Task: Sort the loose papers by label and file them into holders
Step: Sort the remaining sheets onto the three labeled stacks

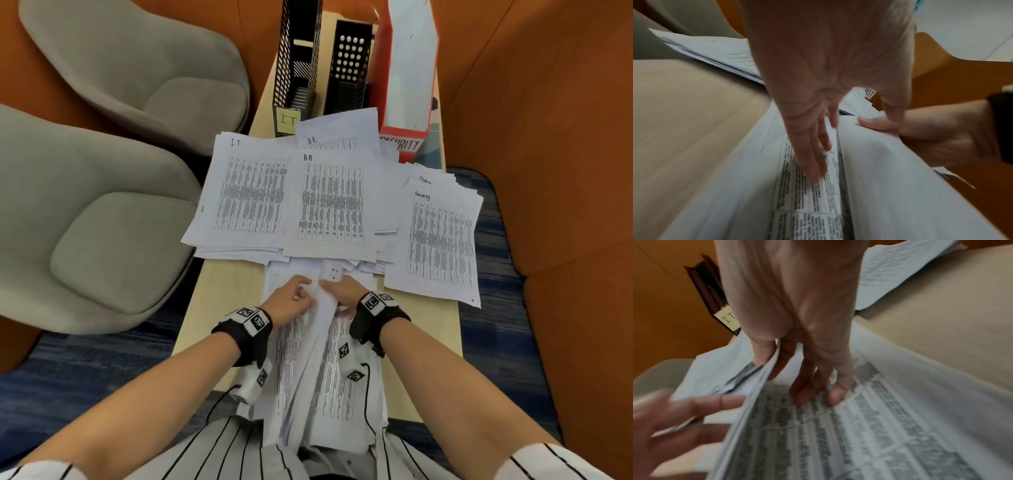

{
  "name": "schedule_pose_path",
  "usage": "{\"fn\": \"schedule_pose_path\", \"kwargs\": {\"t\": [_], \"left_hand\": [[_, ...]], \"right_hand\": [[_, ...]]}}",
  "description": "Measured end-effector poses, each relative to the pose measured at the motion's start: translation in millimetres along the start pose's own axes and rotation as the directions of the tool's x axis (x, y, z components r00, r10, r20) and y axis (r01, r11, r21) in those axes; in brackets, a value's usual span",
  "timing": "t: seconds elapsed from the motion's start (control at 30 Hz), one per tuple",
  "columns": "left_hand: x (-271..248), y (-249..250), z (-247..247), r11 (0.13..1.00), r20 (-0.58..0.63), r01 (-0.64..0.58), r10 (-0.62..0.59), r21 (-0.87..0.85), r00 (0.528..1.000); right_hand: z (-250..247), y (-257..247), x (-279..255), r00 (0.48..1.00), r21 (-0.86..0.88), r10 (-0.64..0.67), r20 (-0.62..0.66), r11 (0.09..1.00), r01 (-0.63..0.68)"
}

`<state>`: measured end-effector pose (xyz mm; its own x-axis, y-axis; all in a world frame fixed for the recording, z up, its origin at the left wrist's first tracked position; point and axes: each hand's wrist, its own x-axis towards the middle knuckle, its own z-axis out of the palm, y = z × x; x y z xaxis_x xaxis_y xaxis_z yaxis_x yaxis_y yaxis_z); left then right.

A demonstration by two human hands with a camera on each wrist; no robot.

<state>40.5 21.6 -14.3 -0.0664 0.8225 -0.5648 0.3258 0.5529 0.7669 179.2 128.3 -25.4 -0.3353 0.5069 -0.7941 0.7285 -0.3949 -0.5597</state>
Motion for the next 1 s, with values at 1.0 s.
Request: {"fn": "schedule_pose_path", "kwargs": {"t": [1.0], "left_hand": [[23, -4, -134, 0.971, -0.091, 0.142, -0.162, -0.193, 0.983]], "right_hand": [[-38, -29, -14, 0.945, 0.481, -0.301, -0.124, 0.815, 0.323]]}}
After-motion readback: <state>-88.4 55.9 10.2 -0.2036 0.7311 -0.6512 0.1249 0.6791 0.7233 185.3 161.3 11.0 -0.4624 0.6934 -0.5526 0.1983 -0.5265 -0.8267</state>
